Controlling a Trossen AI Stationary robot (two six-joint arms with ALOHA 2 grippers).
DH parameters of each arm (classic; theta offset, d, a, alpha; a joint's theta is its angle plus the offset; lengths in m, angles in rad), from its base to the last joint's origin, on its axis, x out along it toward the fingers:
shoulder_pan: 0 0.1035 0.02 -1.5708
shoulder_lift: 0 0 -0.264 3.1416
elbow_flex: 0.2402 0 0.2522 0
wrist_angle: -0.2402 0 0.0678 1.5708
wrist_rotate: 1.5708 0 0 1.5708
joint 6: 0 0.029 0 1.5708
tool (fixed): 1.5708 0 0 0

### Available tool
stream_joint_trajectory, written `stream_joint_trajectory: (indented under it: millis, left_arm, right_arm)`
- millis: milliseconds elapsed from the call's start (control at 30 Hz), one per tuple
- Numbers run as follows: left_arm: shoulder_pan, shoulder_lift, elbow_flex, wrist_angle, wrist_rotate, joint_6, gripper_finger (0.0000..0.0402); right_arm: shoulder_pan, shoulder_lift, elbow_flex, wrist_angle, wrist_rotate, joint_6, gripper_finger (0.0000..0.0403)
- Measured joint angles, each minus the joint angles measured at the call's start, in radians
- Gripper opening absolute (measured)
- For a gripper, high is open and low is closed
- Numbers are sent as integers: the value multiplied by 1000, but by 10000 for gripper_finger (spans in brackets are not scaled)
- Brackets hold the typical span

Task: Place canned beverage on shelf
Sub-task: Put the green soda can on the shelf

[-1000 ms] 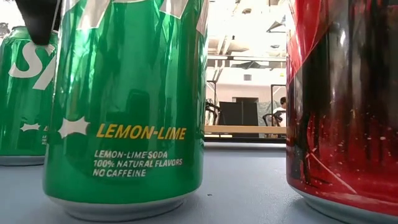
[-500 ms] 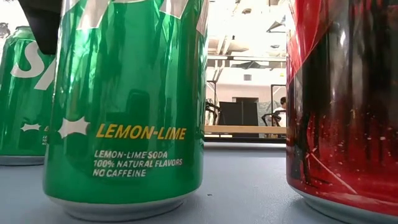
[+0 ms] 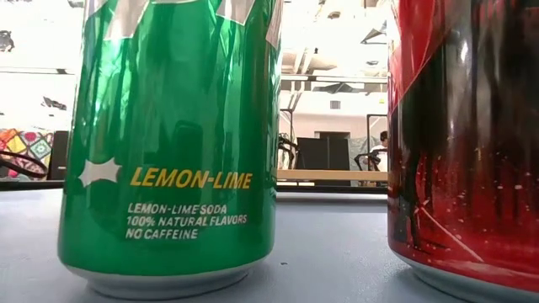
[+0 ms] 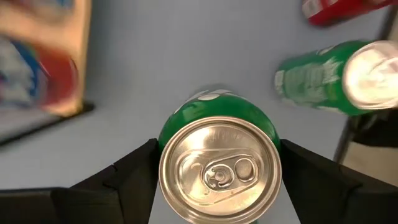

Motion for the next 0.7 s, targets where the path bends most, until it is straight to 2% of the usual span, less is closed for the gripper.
stream_joint_trajectory:
  millis: [433, 700]
  left_arm:
    - [315, 0, 321, -24, 98, 481, 272]
    - [527, 0, 406, -12, 125, 736, 272]
  right_arm:
    - [0, 0, 0, 0, 0, 7, 317]
    - [0, 0, 0, 0, 39, 67, 317]
